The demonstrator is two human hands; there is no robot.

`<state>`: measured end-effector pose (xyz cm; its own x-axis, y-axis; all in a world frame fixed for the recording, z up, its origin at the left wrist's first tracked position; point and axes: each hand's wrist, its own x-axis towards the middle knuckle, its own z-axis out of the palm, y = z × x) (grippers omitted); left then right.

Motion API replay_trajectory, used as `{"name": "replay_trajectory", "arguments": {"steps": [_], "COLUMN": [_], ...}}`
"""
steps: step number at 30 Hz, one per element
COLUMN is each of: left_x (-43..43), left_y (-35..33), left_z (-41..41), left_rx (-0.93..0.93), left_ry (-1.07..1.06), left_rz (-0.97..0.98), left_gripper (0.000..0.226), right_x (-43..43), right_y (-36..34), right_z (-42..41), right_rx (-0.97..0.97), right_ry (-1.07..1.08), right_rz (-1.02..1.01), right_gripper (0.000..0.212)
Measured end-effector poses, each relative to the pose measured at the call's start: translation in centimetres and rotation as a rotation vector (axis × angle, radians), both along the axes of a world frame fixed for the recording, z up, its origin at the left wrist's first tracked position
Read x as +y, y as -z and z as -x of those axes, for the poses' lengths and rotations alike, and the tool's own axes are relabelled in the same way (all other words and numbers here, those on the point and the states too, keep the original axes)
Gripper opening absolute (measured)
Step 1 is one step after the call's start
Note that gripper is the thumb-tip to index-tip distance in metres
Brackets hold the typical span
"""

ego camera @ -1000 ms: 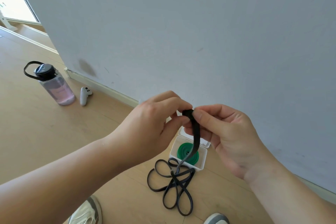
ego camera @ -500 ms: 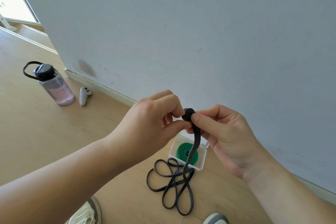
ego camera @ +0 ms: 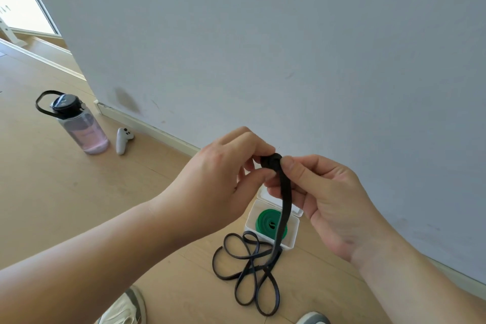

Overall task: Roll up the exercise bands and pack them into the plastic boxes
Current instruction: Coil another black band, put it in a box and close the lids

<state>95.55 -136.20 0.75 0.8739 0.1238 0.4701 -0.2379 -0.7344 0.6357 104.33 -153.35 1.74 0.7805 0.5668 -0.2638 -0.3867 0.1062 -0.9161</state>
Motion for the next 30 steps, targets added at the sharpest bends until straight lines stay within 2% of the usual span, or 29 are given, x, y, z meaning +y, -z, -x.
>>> {"name": "replay_trajectory", "arguments": {"steps": [3, 5, 7, 11, 13, 17, 20, 23, 27, 29, 30], "left_x": [0.0, -0.3, -0.8, -1.4, -1.4, -1.1, -1.0, -1.0, -1.7, -1.8, -1.7], "left_y": [-0.2, -0.2, -0.4, -0.9, -0.9, -1.2, -1.7, -1.8, -2.1, -2.2, -2.1], "left_z": [0.1, 0.1, 0.3, 0.4, 0.3, 0.1, 0.1, 0.2, 0.5, 0.6, 0.6], "left_rx": [-0.022, -0.004, 0.06, 0.258, 0.312, 0.374, 0.383, 0.351, 0.32, 0.325, 0.34], "left_ry": [-0.044, -0.059, -0.086, -0.083, -0.083, -0.105, -0.101, -0.121, -0.121, -0.129, -0.15], "left_rz": [0.004, 0.05, 0.171, 0.451, 0.51, 0.589, 0.669, 0.761, 1.042, 1.027, 0.908], "left_gripper": [0.014, 0.02, 0.022, 0.014, 0.01, 0.016, 0.024, 0.022, 0.013, 0.011, 0.011], "right_x": [0.0, 0.1, 0.1, -0.2, -0.4, -0.7, -0.5, -0.2, 0.4, 0.3, 0.2], "right_y": [-0.1, -0.3, -0.3, 0.2, 0.3, 0.3, 0.1, 0.1, 0.0, -0.1, -0.1], "right_z": [0.1, 0.2, 0.3, -0.2, -0.4, -0.5, -0.3, 0.1, 0.7, 0.6, 0.6], "right_rx": [-0.015, -0.068, -0.136, -0.248, -0.326, -0.442, -0.409, -0.315, -0.261, -0.333, -0.399], "right_ry": [-0.019, -0.018, -0.012, 0.041, 0.029, -0.016, 0.006, 0.031, 0.074, 0.096, 0.089], "right_rz": [0.001, 0.018, 0.055, 0.109, 0.144, 0.21, 0.159, 0.087, 0.028, 0.058, 0.096], "right_gripper": [0.013, 0.006, 0.004, 0.016, 0.014, 0.009, 0.009, 0.023, 0.03, 0.021, 0.02]}}
